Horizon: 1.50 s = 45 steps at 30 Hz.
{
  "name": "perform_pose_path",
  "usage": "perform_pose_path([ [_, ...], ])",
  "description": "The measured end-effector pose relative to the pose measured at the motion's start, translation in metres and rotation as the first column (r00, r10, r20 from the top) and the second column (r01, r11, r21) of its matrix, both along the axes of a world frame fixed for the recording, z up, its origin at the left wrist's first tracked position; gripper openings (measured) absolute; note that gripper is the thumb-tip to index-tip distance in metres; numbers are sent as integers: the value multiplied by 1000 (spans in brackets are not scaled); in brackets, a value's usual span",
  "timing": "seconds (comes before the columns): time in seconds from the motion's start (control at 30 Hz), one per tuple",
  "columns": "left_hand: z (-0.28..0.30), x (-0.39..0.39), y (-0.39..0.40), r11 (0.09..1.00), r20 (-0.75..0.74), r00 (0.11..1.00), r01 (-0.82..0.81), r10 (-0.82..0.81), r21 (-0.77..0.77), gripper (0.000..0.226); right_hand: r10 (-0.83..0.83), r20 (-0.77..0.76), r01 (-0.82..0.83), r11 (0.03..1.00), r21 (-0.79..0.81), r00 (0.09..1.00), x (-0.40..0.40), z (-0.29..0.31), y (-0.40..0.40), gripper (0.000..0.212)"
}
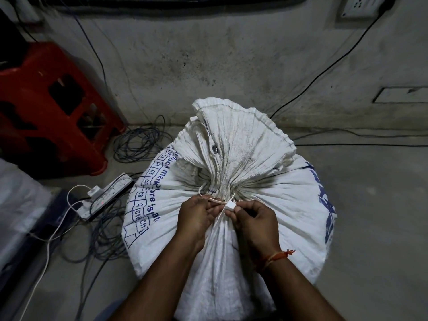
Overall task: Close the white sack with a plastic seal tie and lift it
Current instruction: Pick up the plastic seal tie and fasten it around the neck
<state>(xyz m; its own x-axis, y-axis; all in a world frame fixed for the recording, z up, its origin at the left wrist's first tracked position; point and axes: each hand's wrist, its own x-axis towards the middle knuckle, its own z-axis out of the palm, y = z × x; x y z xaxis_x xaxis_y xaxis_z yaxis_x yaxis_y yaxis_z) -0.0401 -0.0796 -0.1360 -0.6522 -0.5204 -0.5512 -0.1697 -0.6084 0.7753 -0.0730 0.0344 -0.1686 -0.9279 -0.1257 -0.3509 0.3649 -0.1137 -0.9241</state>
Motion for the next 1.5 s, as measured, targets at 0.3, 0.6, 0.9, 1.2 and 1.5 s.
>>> perform_pose_path([
  [0.3,-10,2,-53,386,386,922,351,16,-853,19,-9,-19,11,997,79,1000,2,1,-1,10],
  [0.6,-7,-33,-76,4,501,839,513,-214,-858,24,5,-22,-3,996,89,1000,3,-3,3,8],
  [0.9,-20,-36,-75,215,432,892,451,-130,-866,21,5,6,-6,1000,24,1000,1,1,2,14],
  [1.2,-15,-35,-69,465,253,958,163,137,-870,22,-11,49,9,999,34,999,0,5,8,18],
  [1.5,-4,-22,-72,308,433,891,377,138,-873,40,5,55,-5,1000,-8,998,0,10,5,18],
])
